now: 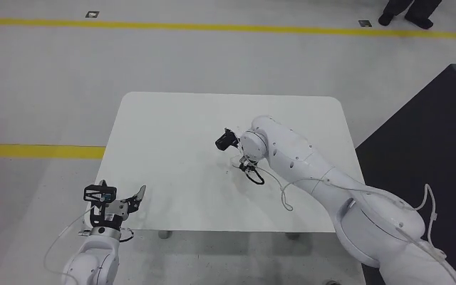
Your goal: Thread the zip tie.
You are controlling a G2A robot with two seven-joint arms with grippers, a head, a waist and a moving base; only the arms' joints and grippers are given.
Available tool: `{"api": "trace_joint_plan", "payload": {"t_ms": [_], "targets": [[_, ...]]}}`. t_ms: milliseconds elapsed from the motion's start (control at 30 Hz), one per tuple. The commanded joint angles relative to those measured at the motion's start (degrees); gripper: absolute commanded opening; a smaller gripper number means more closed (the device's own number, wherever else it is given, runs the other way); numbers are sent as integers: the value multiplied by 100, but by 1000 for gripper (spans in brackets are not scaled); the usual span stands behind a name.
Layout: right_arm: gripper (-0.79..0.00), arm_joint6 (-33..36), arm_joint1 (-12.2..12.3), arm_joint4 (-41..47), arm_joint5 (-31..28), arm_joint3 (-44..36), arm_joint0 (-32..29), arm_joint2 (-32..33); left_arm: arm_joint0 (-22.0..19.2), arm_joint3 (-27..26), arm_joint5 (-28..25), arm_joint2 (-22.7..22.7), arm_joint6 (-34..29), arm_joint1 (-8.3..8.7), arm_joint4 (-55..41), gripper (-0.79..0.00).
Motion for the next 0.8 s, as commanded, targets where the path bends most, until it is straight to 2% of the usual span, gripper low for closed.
{"api": "trace_joint_plan", "payload": {"t_ms": [0, 267, 333, 533, 767], "targets": [[-785, 19, 103, -96, -387, -88, -36, 52, 0, 0, 0, 0, 0, 0, 0, 0], [-785, 10, 120, -115, -441, -98, -41, 62, 0, 0, 0, 0, 0, 0, 0, 0], [-785, -197, 128, -160, -425, -108, -102, 86, 0, 0, 0, 0, 0, 0, 0, 0], [-785, -555, 185, -399, -938, -214, -151, 172, 0, 0, 0, 0, 0, 0, 0, 0], [-785, -532, 175, -424, -1445, -178, -95, 263, 0, 0, 0, 0, 0, 0, 0, 0]]}}
